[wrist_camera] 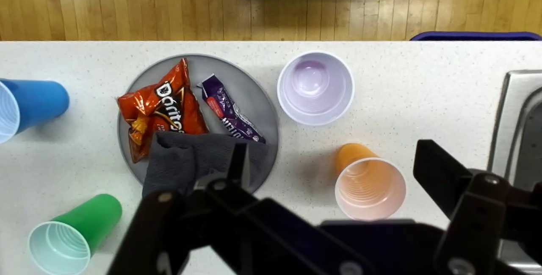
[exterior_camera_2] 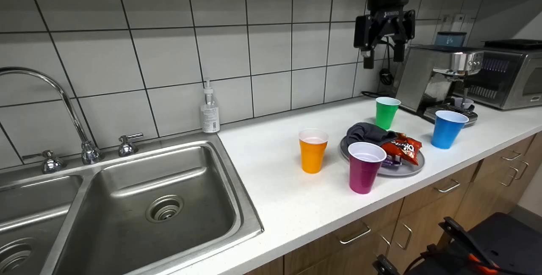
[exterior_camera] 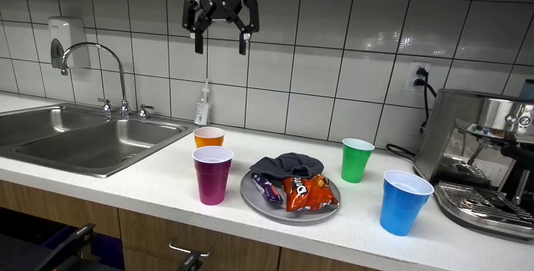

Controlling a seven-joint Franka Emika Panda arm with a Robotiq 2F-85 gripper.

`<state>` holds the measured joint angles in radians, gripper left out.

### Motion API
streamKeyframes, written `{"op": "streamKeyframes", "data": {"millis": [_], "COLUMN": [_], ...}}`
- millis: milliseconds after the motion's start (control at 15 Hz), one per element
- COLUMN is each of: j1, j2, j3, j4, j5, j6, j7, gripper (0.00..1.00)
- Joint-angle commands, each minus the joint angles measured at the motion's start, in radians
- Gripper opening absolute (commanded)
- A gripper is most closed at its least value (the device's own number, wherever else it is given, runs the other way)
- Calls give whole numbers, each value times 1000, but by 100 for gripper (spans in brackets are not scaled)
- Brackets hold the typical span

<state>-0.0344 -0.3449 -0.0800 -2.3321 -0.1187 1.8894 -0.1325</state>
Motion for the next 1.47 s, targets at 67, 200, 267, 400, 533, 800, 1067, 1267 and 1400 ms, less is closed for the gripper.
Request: {"op": "streamKeyframes", "data": {"millis": [67, 200, 267, 400, 533, 800, 1067, 1267, 1400], "j1": [-26, -36, -42, -56, -71, -97, -112, -115, -114], "j2": [33, 47, 55, 68, 86, 141, 222, 287, 334], "j3": [-20, -29, -33, -41, -48, -60, -79, -86, -87], "j4": [-39, -55, -64, -81, -98, -108, -84, -65, -44], "j5": [-23, -30, -32, -41, -56, -80, -50, -38, -26], "j6": [120, 172, 196, 246, 302, 391, 436, 472, 492], "j7": [-7, -1, 1, 5, 11, 27, 37, 48, 72], "gripper": [100, 100, 100, 100, 100, 100, 100, 100, 100]}}
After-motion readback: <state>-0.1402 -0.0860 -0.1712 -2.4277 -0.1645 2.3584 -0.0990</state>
